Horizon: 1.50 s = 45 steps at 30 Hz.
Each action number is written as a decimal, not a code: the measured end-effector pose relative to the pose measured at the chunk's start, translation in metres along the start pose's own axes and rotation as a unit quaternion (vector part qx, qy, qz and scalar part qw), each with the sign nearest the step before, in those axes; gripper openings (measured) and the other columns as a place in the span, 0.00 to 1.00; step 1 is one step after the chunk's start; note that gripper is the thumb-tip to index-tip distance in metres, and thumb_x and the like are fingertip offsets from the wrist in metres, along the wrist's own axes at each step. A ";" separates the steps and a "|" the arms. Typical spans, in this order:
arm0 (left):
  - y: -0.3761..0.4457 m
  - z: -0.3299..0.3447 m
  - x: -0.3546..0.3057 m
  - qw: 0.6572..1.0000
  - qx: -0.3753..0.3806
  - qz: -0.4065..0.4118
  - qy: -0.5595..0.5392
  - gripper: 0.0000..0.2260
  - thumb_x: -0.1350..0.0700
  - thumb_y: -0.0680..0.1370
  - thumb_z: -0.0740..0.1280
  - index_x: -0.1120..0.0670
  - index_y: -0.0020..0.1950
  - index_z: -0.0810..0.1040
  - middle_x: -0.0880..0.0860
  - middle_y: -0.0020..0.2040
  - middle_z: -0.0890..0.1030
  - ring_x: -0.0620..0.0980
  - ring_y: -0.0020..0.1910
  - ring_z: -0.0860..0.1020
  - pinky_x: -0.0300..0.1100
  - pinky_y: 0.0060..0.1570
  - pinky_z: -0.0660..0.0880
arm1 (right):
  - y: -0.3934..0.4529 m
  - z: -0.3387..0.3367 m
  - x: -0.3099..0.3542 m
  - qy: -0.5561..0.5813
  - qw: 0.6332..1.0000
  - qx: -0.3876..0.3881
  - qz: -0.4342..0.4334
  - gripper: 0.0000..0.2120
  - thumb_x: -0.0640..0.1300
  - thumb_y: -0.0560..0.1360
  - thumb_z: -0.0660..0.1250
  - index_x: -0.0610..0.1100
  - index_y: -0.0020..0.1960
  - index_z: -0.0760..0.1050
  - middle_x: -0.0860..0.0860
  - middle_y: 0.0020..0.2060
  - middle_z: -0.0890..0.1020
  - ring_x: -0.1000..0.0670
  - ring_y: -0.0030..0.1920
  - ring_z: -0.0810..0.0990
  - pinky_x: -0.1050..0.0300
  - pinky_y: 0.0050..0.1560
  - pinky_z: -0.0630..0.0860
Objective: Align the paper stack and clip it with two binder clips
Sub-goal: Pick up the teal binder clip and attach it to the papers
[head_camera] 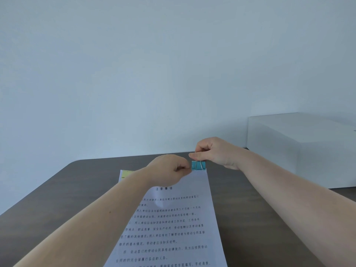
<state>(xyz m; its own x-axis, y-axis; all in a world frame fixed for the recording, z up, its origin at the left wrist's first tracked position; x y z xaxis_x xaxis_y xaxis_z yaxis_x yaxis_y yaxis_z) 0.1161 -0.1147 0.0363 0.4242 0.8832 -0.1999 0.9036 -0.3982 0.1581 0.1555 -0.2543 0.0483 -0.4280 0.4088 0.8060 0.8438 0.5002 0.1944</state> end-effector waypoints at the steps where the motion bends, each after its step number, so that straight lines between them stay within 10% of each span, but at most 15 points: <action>1: 0.000 0.001 0.000 1.000 0.001 0.001 -0.002 0.13 0.51 0.81 0.60 0.58 0.45 0.78 0.48 0.31 0.70 0.48 0.30 0.67 0.41 0.39 0.69 | 0.000 -0.001 0.000 0.003 1.000 -0.004 -0.002 0.11 0.48 0.72 0.72 0.42 0.37 0.77 0.51 0.31 0.73 0.50 0.39 0.68 0.55 0.44 0.63; 9: -0.001 -0.005 -0.001 1.000 -0.001 0.004 0.005 0.15 0.52 0.81 0.58 0.52 0.34 0.69 0.47 0.28 0.67 0.43 0.28 0.65 0.38 0.35 0.65 | 0.001 0.009 -0.008 -0.010 0.999 0.029 0.009 0.12 0.52 0.71 0.73 0.47 0.33 0.76 0.52 0.31 0.74 0.51 0.37 0.69 0.57 0.42 0.65; 14: -0.002 -0.004 0.002 0.999 0.012 -0.013 0.028 0.18 0.52 0.82 0.57 0.48 0.32 0.62 0.46 0.29 0.67 0.43 0.29 0.65 0.41 0.35 0.64 | -0.003 0.017 -0.013 -0.078 0.994 0.052 0.051 0.20 0.62 0.71 0.67 0.46 0.49 0.81 0.49 0.44 0.82 0.51 0.43 0.74 0.57 0.44 0.68; 25: -0.003 -0.007 0.018 0.998 -0.023 -0.055 0.036 0.12 0.50 0.81 0.56 0.53 0.43 0.75 0.46 0.29 0.71 0.45 0.28 0.72 0.40 0.35 0.69 | -0.008 0.023 -0.005 -0.141 0.989 0.028 -0.037 0.19 0.45 0.70 0.74 0.48 0.59 0.76 0.51 0.57 0.81 0.51 0.59 0.78 0.53 0.63 0.75; 31: -0.003 -0.007 0.012 0.997 -0.025 -0.049 0.046 0.12 0.51 0.81 0.56 0.52 0.47 0.78 0.46 0.27 0.71 0.40 0.22 0.70 0.36 0.29 0.66 | -0.016 0.028 -0.002 -0.145 0.987 0.058 -0.032 0.13 0.49 0.75 0.67 0.62 0.42 0.64 0.49 0.48 0.83 0.50 0.41 0.75 0.56 0.44 0.72; 39: 0.001 -0.011 0.012 0.998 -0.032 -0.050 0.016 0.12 0.51 0.81 0.57 0.47 0.45 0.78 0.46 0.28 0.71 0.46 0.26 0.73 0.39 0.34 0.71 | -0.019 0.029 0.002 -0.141 0.987 0.033 -0.070 0.03 0.43 0.78 0.63 0.47 0.51 0.73 0.57 0.41 0.76 0.58 0.34 0.68 0.65 0.38 0.66; 45: 0.003 -0.011 0.010 0.998 -0.024 -0.053 0.025 0.13 0.51 0.81 0.56 0.51 0.47 0.79 0.46 0.28 0.71 0.43 0.24 0.73 0.36 0.30 0.68 | -0.022 0.027 0.008 0.032 0.998 0.020 0.045 0.22 0.57 0.80 0.56 0.42 0.41 0.77 0.52 0.42 0.78 0.52 0.36 0.75 0.60 0.37 0.76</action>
<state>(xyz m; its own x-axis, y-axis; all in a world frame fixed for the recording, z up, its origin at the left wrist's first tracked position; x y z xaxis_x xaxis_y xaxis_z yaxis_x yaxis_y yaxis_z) 0.1219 -0.1040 0.0458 0.3223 0.9314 -0.1693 0.9385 -0.2909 0.1860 0.1245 -0.2413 0.0354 -0.3281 0.4037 0.8540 0.8640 0.4938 0.0985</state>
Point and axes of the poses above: each hand's wrist, its own y-axis towards the middle knuckle, its own z-axis out of the palm, x = y × z, the point moved 5 cm from there along y, towards the middle knuckle
